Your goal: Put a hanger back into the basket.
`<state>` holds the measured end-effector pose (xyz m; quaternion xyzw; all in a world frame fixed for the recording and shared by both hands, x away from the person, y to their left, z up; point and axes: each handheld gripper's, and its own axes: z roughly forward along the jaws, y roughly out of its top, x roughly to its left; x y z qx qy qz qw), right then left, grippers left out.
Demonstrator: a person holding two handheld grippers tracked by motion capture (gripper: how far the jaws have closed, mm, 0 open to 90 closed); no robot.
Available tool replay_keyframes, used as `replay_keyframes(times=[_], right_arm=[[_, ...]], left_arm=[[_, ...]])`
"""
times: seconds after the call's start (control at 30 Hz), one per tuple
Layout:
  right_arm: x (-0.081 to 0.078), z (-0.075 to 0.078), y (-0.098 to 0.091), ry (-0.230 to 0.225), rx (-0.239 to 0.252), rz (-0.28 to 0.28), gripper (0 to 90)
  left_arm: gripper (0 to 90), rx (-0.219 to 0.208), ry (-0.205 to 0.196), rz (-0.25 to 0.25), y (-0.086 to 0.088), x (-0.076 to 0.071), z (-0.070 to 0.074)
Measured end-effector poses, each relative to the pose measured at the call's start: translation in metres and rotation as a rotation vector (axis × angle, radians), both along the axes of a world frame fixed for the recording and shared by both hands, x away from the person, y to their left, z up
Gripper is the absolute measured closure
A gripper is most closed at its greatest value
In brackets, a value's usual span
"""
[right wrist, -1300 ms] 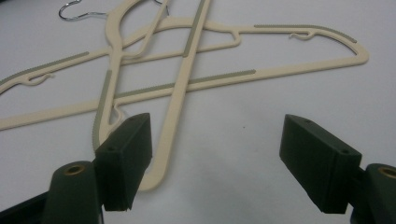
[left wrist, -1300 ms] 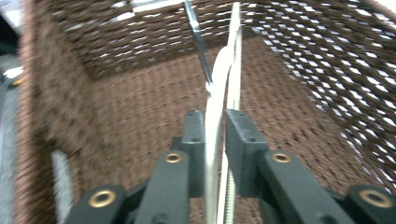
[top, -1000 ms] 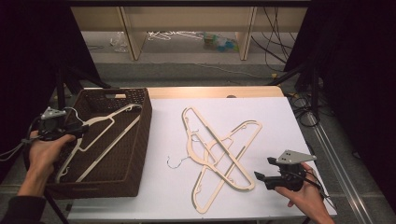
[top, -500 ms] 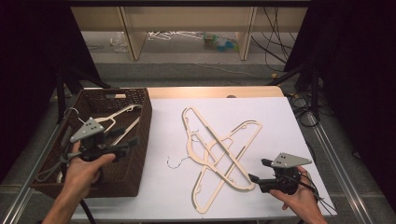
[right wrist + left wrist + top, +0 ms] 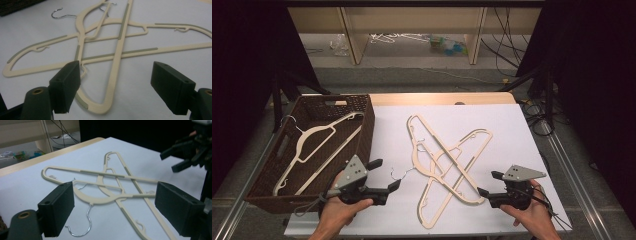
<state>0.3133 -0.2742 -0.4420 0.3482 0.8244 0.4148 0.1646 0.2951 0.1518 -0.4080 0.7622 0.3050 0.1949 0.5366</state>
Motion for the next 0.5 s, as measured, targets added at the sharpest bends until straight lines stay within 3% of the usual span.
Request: replay_keyframes(times=[0.13,0.47,0.5], right_arm=[[0.000,-0.001,0.003,0.000,-0.004,-0.001,24.9],[-0.001,-0.002,0.017,0.008,-0.013,0.029,24.7],[0.002,-0.003,0.020,-0.002,-0.022,0.052,24.7]], left_arm=[[15.9,-0.029,0.057,0.005,-0.001,-0.002,-0.014],[16.0,-0.009,0.054,0.008,-0.001,-0.007,-0.022],[16.0,-0.009,0.054,0.008,-0.001,-0.007,-0.022]])
